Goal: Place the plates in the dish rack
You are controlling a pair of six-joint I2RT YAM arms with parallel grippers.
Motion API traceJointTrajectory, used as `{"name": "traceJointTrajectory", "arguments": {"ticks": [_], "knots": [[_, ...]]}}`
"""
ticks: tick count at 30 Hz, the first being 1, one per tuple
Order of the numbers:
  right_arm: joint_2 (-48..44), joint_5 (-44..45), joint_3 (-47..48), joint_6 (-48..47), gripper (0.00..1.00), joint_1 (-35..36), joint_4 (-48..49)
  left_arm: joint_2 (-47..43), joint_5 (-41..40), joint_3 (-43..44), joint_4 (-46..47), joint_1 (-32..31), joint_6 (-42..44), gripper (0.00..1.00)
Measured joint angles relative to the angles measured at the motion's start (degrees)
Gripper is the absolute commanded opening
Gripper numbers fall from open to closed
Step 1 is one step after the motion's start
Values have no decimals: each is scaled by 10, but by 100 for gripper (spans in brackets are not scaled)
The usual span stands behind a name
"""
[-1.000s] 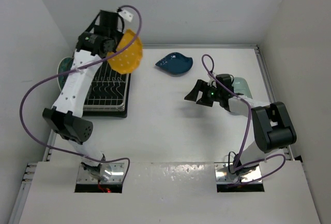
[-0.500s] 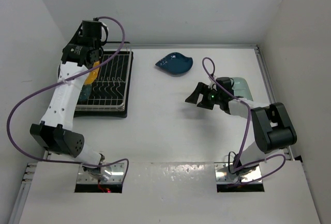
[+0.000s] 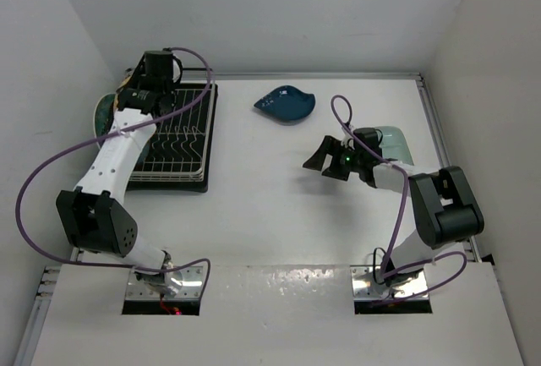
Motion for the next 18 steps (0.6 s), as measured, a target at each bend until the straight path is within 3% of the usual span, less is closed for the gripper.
{"name": "traceJointTrajectory", "arguments": {"ticks": [18], "knots": [[10,0,-2,3,87,-5,0,-36,-31,-110,99,5,23,0]]}}
